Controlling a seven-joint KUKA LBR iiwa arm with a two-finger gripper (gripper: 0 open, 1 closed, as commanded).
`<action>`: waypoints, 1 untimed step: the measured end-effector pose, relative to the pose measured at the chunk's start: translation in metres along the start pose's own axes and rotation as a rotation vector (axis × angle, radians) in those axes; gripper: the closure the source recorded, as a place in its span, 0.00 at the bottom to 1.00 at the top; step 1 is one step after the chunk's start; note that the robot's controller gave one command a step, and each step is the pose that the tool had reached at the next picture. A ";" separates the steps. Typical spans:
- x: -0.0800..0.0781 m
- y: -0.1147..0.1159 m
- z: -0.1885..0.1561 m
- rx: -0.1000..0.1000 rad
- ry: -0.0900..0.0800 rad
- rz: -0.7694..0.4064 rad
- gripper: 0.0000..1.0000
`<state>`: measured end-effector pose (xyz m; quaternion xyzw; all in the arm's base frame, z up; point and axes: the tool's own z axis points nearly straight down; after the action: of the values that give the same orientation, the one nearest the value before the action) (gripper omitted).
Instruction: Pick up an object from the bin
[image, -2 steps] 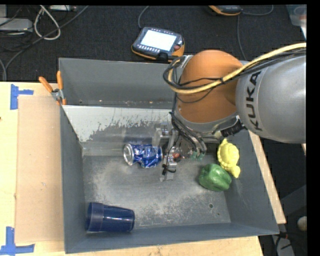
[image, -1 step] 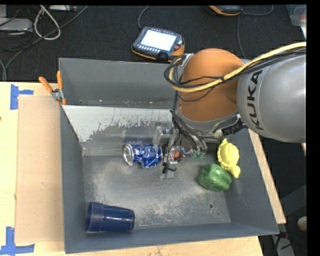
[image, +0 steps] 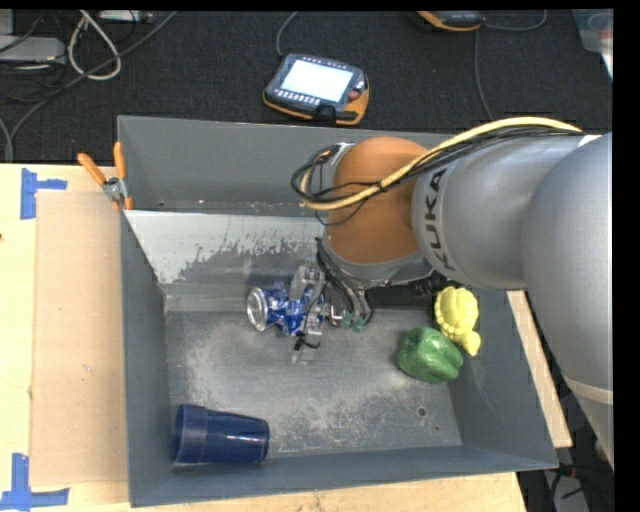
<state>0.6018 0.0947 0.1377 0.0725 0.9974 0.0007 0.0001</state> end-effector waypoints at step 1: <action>-0.008 -0.002 -0.005 -0.001 -0.002 0.124 0.00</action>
Offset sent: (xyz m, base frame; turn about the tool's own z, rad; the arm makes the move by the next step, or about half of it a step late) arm 0.0084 0.0174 -0.0328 0.2024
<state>0.6094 0.0919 0.1424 0.1343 0.9909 0.0010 0.0010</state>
